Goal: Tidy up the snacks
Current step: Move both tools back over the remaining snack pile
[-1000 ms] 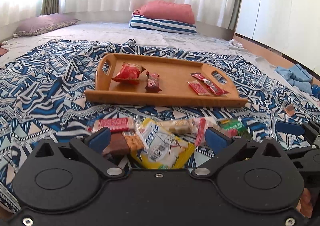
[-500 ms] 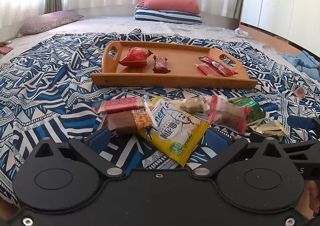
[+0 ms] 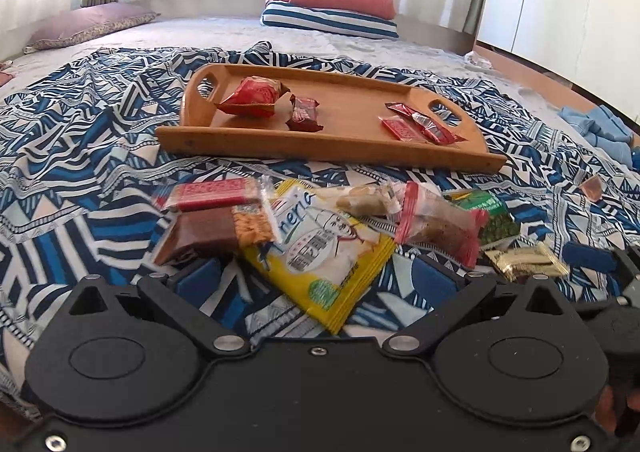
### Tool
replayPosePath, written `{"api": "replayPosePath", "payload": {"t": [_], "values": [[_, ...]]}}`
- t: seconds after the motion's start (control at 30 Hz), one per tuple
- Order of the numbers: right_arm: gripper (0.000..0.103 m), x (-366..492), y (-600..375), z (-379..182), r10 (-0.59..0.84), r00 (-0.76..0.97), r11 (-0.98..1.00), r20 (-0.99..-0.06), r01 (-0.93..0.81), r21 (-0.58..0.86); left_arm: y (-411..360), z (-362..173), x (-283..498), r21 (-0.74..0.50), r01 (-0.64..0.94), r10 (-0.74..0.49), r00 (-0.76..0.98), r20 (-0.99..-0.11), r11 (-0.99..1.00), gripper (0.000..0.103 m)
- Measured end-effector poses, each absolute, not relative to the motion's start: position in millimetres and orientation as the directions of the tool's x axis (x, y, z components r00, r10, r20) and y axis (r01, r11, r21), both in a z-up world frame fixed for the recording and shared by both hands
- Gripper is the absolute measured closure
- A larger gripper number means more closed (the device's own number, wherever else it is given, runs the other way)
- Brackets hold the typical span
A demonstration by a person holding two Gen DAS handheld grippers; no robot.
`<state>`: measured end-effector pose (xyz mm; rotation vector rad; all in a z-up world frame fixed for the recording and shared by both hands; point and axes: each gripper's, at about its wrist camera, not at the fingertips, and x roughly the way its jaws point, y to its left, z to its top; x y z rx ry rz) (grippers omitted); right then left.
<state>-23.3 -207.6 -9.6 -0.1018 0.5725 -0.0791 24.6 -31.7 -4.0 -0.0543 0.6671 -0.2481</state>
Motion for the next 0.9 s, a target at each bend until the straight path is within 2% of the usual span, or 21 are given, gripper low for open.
{"api": "replayPosePath", "payload": {"t": [0.53,0.67,0.9], "values": [[0.0,-18,-209,-13,-0.115,0.833,0.993,-0.541,0.082,-0.084,-55,-11,50,-0.073,0.199,-0.201,0.762,-0.616,0.977,0.001],[0.0,-16,-209,-14,-0.12,0.833,0.993,-0.54,0.096,-0.071,-58,-11,46,-0.064,0.22,-0.213,0.767,-0.605,0.973,0.013],[0.0,-15,-208,-15,-0.119,0.833,0.993,-0.541,0.098,-0.067,-61,-10,38,-0.043,0.25,-0.225,0.77,-0.597,0.967,0.021]]}}
